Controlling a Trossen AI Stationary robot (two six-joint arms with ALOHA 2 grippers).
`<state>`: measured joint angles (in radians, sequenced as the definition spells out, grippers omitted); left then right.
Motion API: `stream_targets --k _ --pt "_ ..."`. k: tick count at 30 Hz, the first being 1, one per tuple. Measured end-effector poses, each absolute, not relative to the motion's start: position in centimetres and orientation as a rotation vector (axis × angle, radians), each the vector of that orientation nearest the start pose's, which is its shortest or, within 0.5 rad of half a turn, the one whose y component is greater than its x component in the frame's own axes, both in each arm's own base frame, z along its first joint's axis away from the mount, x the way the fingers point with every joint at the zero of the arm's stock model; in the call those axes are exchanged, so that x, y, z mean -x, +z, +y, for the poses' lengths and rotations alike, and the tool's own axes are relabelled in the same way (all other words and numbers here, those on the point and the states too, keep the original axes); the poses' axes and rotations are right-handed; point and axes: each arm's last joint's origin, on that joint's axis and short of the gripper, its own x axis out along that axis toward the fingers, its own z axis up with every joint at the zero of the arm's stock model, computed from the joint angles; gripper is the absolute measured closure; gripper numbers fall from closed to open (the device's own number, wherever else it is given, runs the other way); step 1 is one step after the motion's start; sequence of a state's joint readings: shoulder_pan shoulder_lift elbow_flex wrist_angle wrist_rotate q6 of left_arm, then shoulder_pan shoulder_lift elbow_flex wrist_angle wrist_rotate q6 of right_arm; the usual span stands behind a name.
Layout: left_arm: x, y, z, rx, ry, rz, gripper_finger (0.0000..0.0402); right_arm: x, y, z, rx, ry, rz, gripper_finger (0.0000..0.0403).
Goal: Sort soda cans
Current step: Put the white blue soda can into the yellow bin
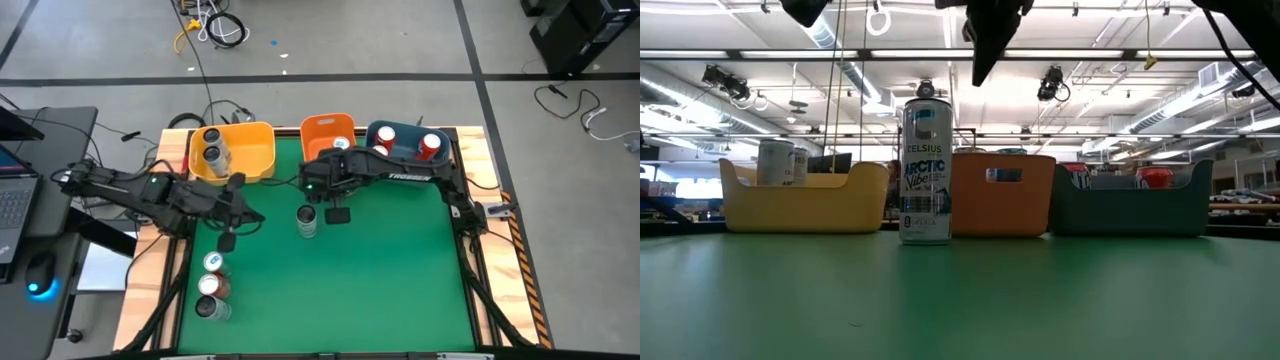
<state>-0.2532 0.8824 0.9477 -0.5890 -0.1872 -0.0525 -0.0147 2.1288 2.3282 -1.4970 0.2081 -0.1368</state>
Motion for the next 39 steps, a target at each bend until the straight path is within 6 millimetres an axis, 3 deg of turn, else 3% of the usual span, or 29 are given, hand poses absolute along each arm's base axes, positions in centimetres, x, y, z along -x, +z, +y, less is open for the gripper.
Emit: stream_targets --k 6,12,18,25,28,33,39 --pt "-18.3 33.6 -3.5 -0.093 -0.030 0.605 0.0401 -41.7 32.9 -1.9 0.232 -0.110 1.286 0.0400" --pt "-18.8 33.3 -2.8 -0.099 -0.026 0.630 0.0401 -40.3 31.8 -1.8 0.229 -0.095 1.174 0.0402" --pt "-19.7 33.6 -2.1 -0.059 -0.045 0.580 0.0401 -36.5 29.8 -2.4 0.174 -0.105 0.943 0.0402" --pt "-23.3 31.8 -1.0 0.023 -0.118 0.659 0.0401 -31.4 26.3 -1.8 0.087 -0.147 0.717 0.0403" --pt "-24.9 32.4 -0.5 0.028 -0.114 0.667 0.0396 -29.7 24.8 -1.3 0.051 -0.147 0.665 0.0403" --pt "-27.4 32.7 0.1 -0.005 -0.106 0.747 0.0356 -28.1 23.3 -0.3 0.024 -0.129 0.598 0.0403" --pt "-30.1 31.7 0.1 0.035 -0.107 0.834 0.0257 -27.6 22.1 0.0 0.023 -0.117 0.587 0.0403"
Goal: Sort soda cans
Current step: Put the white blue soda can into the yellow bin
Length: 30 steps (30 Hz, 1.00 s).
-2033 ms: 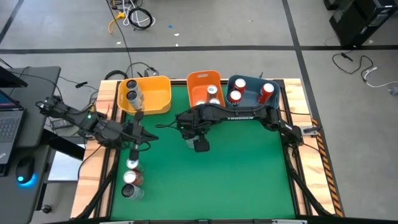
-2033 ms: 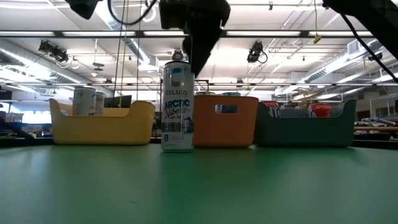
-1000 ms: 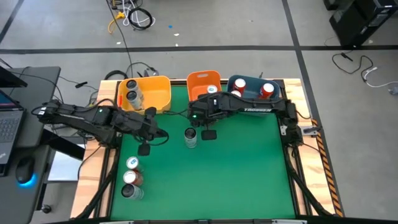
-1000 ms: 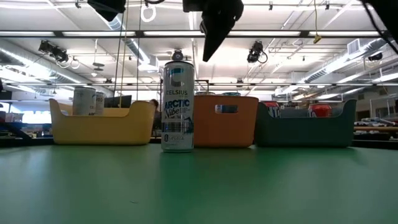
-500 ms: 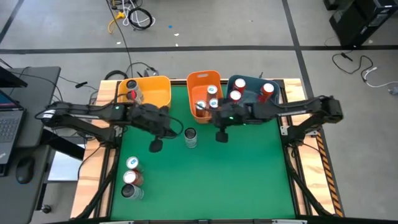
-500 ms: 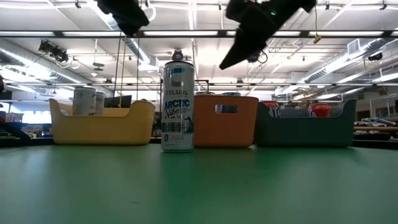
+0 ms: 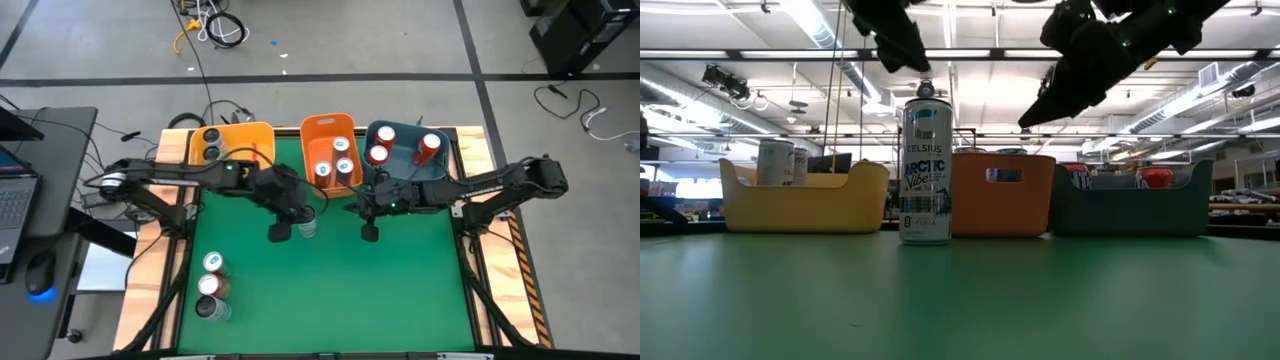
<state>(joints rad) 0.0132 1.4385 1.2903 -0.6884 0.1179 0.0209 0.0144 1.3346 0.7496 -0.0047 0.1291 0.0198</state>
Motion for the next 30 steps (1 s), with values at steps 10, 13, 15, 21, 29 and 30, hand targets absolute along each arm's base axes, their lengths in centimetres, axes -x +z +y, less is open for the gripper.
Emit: stream_targets --k 10,13,15,21,29,30 --pt "-31.9 30.1 0.2 0.053 -0.066 0.994 0.0110 -27.6 21.8 0.1 -0.004 -0.103 0.601 0.0403" --pt "-32.0 29.9 0.4 0.036 -0.059 1.004 0.0097 -27.6 21.8 0.1 -0.011 -0.102 0.600 0.0403" --pt "-32.0 29.7 0.4 0.035 -0.058 1.013 0.0095 -27.6 21.8 0.2 -0.011 -0.100 0.600 0.0403" --pt "-32.0 29.7 1.0 0.025 -0.029 1.009 0.0094 -27.6 21.8 0.2 -0.012 -0.097 0.600 0.0403" --pt "-32.5 28.9 1.3 0.042 -0.037 1.037 0.0094 -27.6 21.8 0.2 -0.012 -0.096 0.601 0.0403" --pt "-32.6 28.8 1.3 0.042 -0.037 1.034 0.0094 -27.6 21.8 0.2 -0.012 -0.096 0.601 0.0403"
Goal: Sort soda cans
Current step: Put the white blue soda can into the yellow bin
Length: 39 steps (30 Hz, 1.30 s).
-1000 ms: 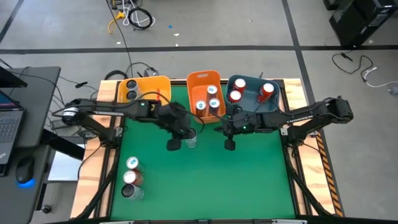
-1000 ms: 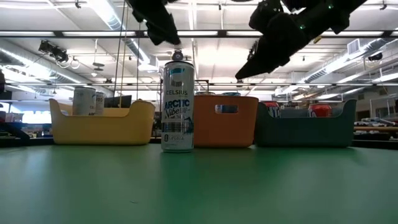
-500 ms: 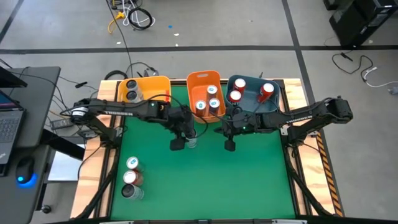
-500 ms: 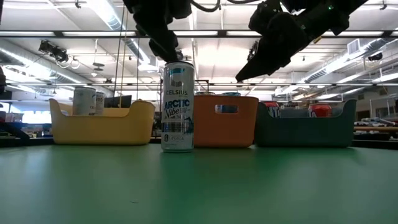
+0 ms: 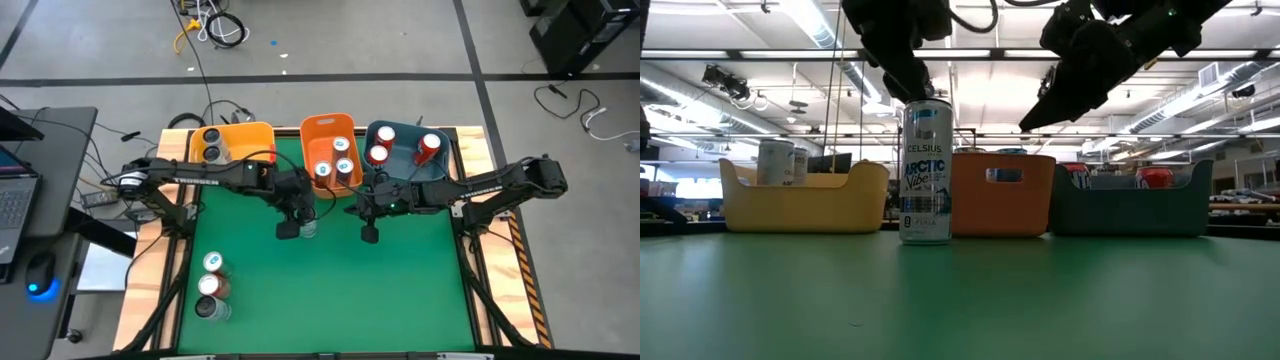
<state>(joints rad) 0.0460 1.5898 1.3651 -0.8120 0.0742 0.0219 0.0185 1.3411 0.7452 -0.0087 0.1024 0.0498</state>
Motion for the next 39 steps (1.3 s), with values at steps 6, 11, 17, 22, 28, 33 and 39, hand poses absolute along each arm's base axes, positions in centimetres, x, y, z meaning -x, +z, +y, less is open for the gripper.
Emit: stream_targets --k 6,11,17,22,28,33,39 --pt "-32.8 28.5 1.3 0.044 -0.037 1.047 0.0094 -27.6 21.8 0.2 -0.012 -0.094 0.604 0.0403" --pt "-32.8 28.5 1.3 0.044 -0.039 1.043 0.0094 -27.6 21.8 0.2 -0.012 -0.094 0.604 0.0403" --pt "-33.5 27.5 1.3 0.045 -0.039 1.060 0.0094 -27.6 21.7 0.2 -0.012 -0.094 0.605 0.0403" --pt "-34.2 26.5 1.4 0.024 -0.054 1.079 0.0094 -27.5 21.7 0.2 -0.012 -0.093 0.610 0.0403" --pt "-34.5 25.9 1.5 0.013 -0.034 1.095 0.0123 -27.5 21.7 0.3 -0.011 -0.090 0.611 0.0403" --pt "-34.2 26.4 2.2 0.019 0.009 1.095 0.0149 -27.5 21.7 0.5 -0.009 -0.085 0.611 0.0403" --pt "-32.5 29.8 4.4 0.024 0.204 1.070 0.0149 -27.5 21.7 0.6 -0.008 -0.080 0.612 0.0403"
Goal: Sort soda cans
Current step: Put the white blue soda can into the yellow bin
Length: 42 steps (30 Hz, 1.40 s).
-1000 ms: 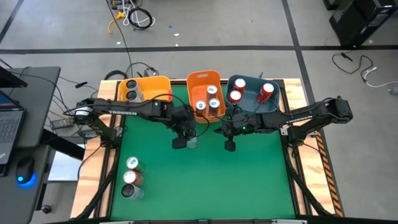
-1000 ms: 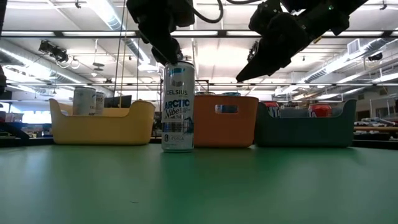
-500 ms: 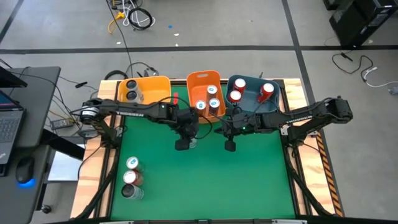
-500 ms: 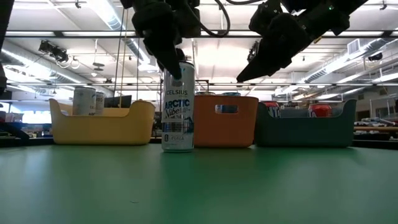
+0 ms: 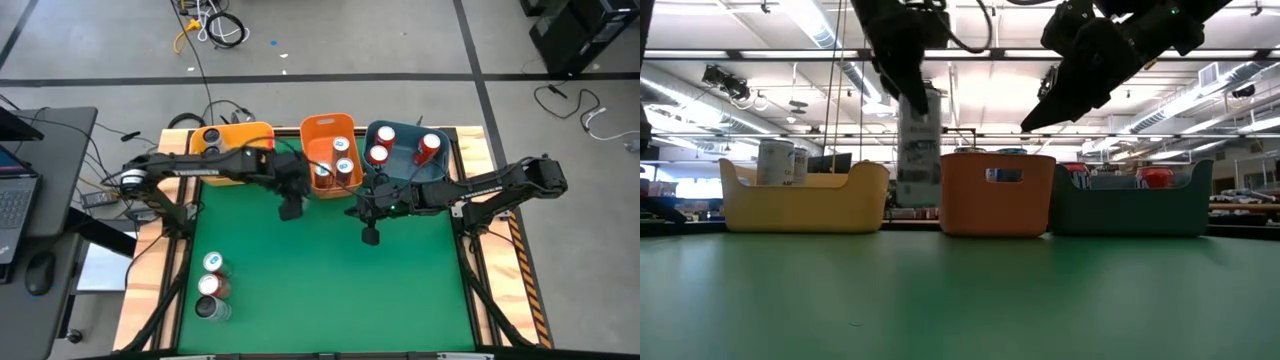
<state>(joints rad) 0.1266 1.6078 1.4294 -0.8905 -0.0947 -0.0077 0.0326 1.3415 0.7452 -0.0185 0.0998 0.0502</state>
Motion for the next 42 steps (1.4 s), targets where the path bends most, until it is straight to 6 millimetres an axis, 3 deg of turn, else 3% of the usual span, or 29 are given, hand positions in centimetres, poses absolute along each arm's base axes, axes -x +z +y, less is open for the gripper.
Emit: stream_targets --k 5,9,14,18,24,35,42 --pt "-30.0 33.7 6.1 0.030 0.347 1.012 0.0149 -27.5 21.7 0.6 -0.008 -0.079 0.613 0.0403" --pt "-26.8 36.9 8.0 0.059 0.511 0.933 0.0149 -27.5 21.7 0.6 -0.008 -0.079 0.614 0.0403" --pt "-22.9 38.8 10.9 0.141 0.750 0.869 0.0149 -27.5 21.7 0.6 -0.008 -0.078 0.616 0.0403" --pt "-20.9 38.9 13.0 0.211 0.854 0.883 0.0149 -27.5 21.7 0.7 -0.010 -0.072 0.616 0.0403" --pt "-19.2 37.9 15.6 0.316 0.886 0.898 0.0149 -27.5 21.7 0.7 -0.010 -0.072 0.615 0.0403" --pt "-17.6 31.3 18.3 0.397 0.912 1.019 0.0149 -27.5 21.6 0.7 -0.012 -0.065 0.615 0.0403" --pt "-16.3 28.5 19.1 0.454 0.924 0.995 0.0149 -26.8 19.9 0.7 -0.027 -0.068 0.609 0.0403"
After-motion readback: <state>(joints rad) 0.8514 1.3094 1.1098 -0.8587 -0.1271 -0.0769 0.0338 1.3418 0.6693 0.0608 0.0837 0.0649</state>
